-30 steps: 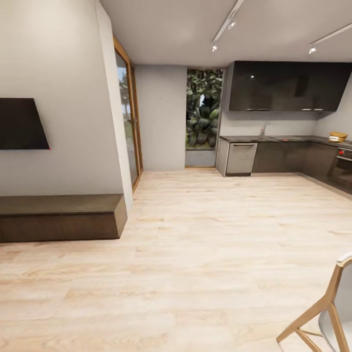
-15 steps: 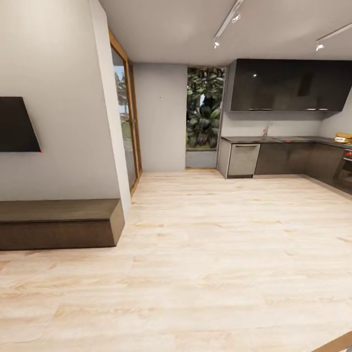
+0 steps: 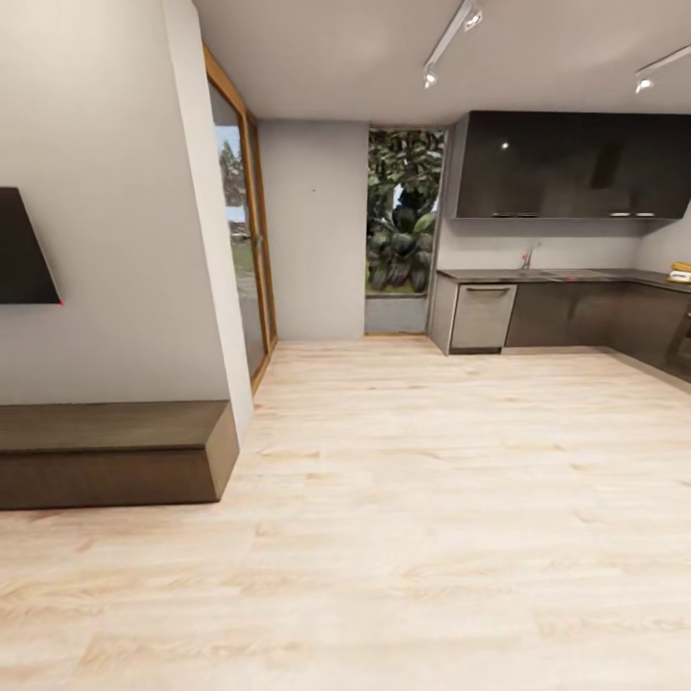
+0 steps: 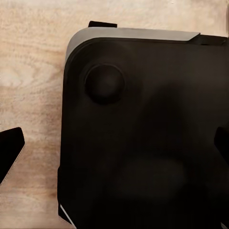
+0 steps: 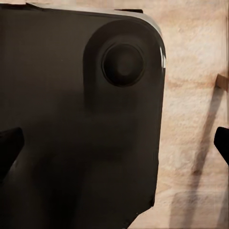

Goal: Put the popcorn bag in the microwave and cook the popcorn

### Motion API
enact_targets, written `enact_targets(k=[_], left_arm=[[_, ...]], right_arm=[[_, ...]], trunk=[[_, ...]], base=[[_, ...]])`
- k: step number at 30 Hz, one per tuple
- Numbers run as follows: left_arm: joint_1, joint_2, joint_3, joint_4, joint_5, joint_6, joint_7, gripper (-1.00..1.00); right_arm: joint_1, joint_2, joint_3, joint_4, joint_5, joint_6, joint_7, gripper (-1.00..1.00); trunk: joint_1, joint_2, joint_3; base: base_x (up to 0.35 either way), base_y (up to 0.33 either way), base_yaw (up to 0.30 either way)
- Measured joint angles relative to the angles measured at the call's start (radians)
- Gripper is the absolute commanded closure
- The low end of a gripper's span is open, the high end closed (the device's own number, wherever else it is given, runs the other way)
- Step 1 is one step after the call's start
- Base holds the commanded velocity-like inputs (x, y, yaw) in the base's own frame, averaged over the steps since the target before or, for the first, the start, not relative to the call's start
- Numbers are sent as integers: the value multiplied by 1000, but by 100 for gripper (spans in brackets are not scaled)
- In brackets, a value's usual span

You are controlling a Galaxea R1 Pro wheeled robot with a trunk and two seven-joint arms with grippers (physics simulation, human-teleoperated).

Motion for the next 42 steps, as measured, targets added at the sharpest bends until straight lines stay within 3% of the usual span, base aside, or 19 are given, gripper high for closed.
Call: enact_targets(k=[17, 42], left_arm=[[0, 0, -1, 0, 0, 0, 0, -100], [0, 0, -2, 0, 1, 1, 1, -100]], right_arm=[[0, -6, 1, 0, 5, -23, 1, -100], [0, -1, -1, 0, -1, -23, 0, -100]], trunk=[[0, 0, 0], [0, 0, 0]], base=[[322, 0, -6], [322, 0, -242]])
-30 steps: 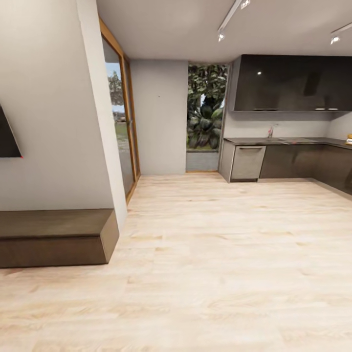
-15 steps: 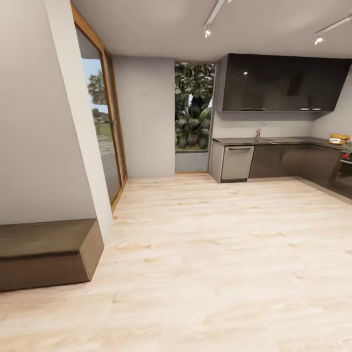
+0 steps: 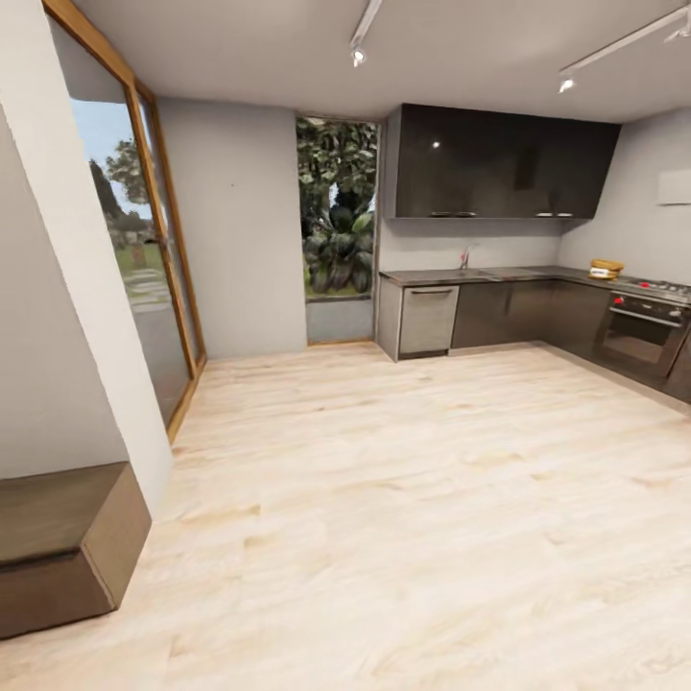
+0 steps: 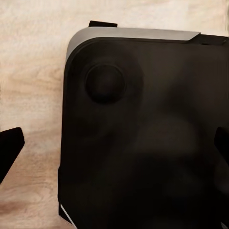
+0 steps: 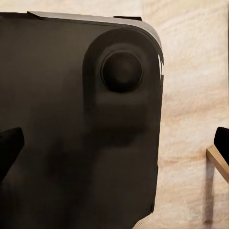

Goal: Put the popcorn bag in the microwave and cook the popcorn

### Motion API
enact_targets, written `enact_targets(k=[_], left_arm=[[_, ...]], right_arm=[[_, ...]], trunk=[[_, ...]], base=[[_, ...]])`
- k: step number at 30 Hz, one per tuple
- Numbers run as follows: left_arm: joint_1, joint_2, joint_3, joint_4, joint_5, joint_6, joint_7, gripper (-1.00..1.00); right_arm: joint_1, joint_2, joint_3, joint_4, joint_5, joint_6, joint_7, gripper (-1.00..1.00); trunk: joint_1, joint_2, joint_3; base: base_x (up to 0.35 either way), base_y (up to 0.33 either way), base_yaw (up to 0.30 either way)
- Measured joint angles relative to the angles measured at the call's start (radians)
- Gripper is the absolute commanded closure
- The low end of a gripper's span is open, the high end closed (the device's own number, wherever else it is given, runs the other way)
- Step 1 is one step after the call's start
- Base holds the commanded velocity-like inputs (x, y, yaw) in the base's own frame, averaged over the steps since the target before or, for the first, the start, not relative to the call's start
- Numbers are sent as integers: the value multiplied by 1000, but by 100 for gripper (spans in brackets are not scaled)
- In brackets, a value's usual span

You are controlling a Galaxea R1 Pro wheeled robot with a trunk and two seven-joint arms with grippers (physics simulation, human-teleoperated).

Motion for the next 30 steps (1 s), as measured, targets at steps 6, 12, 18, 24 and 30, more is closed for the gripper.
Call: enact_targets(k=[6, 12, 18, 24, 30], left_arm=[[0, 0, 0, 0, 1, 3, 0, -100], [0, 0, 0, 0, 1, 4, 0, -100], [0, 0, 0, 0, 1, 3, 0, -100], [0, 0, 0, 0, 1, 3, 0, -100], [0, 0, 0, 0, 1, 3, 0, -100]], right_arm=[[0, 1, 0, 0, 0, 0, 0, -100], [0, 1, 0, 0, 0, 0, 0, -100], [0, 1, 0, 0, 0, 0, 0, -100], [0, 1, 0, 0, 0, 0, 0, -100], [0, 2, 0, 2, 0, 0, 1, -100]], trunk=[[0, 0, 0], [0, 0, 0], [0, 0, 0], [0, 0, 0], [0, 0, 0]], base=[[323, 0, -247], [323, 0, -247], [323, 0, -247], [323, 0, -248], [323, 0, -249]])
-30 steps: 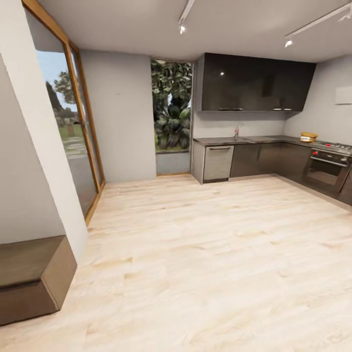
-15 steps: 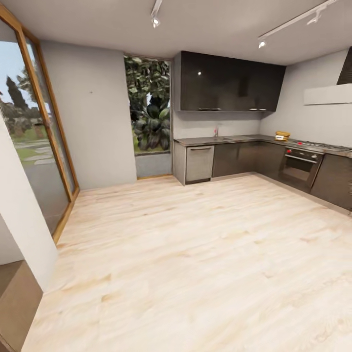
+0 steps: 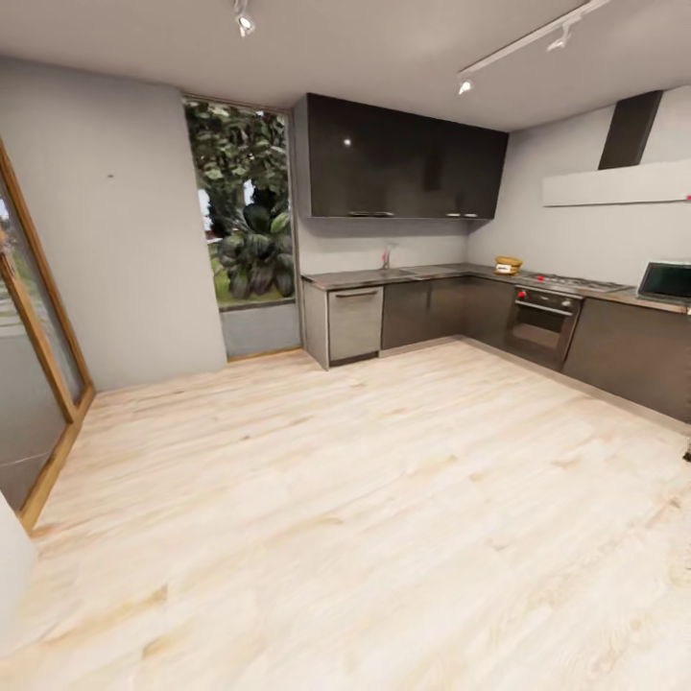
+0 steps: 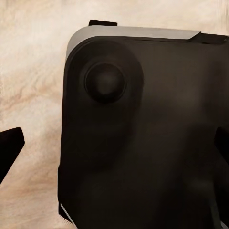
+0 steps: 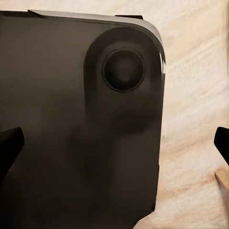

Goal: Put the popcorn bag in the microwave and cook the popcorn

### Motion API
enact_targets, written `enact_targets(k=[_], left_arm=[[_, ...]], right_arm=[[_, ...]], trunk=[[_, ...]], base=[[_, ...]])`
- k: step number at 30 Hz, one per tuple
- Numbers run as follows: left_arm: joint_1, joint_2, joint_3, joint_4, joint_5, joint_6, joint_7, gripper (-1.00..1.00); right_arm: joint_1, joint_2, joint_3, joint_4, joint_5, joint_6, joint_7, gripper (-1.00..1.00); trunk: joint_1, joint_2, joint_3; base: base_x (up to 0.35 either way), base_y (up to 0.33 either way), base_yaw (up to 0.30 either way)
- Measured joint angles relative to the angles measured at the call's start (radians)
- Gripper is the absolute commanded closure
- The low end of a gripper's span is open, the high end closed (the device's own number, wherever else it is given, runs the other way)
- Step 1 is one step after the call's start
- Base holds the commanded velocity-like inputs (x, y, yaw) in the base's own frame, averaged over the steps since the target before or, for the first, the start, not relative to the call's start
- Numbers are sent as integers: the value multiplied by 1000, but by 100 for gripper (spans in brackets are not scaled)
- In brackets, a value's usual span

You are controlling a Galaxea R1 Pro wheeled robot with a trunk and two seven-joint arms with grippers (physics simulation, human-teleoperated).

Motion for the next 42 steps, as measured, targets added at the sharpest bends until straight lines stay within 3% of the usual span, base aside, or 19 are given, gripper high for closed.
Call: enact_targets(k=[42], left_arm=[[0, 0, 0, 0, -1, 0, 0, -100]], right_arm=[[0, 0, 0, 2, -1, 3, 0, -100]], trunk=[[0, 0, 0]], base=[[323, 0, -271]])
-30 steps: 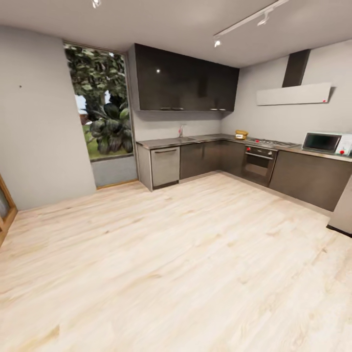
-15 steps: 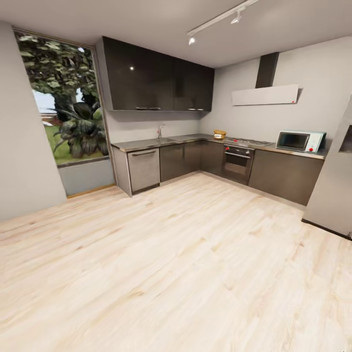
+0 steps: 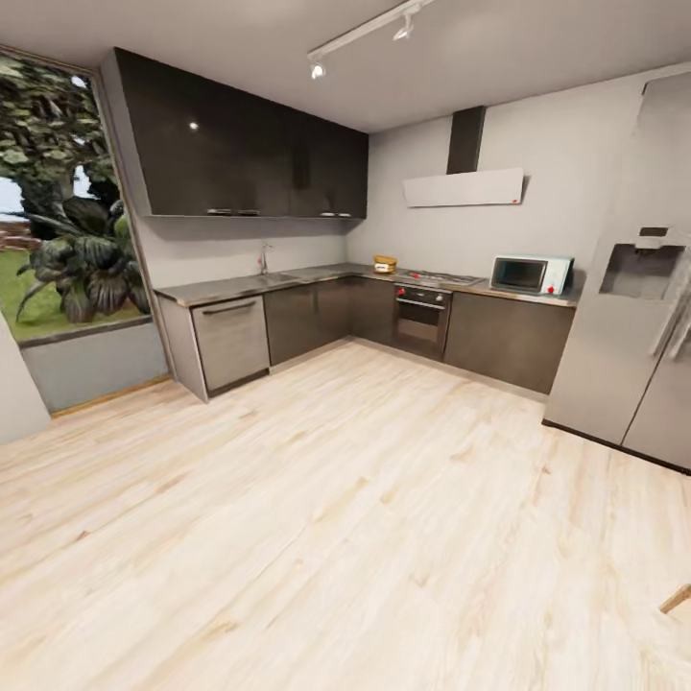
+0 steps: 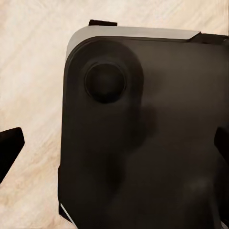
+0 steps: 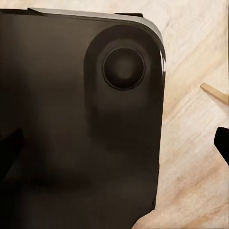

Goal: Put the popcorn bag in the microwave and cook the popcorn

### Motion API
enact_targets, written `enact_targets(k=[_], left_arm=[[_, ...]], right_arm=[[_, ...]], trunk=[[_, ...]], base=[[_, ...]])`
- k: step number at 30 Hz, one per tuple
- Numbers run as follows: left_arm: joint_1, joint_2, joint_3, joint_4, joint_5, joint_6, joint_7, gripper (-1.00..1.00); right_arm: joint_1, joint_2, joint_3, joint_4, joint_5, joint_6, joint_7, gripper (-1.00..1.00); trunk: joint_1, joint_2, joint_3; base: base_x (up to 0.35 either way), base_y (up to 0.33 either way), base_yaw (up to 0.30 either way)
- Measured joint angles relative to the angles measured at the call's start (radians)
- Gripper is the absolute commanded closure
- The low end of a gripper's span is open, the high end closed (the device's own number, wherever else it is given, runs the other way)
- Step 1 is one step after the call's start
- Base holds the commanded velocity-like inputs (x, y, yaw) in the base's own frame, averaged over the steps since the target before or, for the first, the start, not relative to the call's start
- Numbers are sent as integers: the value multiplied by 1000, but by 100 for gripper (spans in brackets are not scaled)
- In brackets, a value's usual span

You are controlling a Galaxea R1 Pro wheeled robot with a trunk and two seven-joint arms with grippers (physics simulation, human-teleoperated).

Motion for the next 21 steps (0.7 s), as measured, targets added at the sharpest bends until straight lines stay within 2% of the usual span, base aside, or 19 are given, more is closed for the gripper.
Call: enact_targets(k=[12, 21], left_arm=[[0, 0, 0, 0, 0, -3, 0, -100], [0, 1, 0, 0, 0, -4, 0, -100]], right_arm=[[0, -1, 0, 1, 0, 0, 0, -100], [0, -3, 1, 1, 1, 2, 0, -100]], trunk=[[0, 0, 0], [0, 0, 0]], base=[[323, 0, -287], [323, 0, -30]])
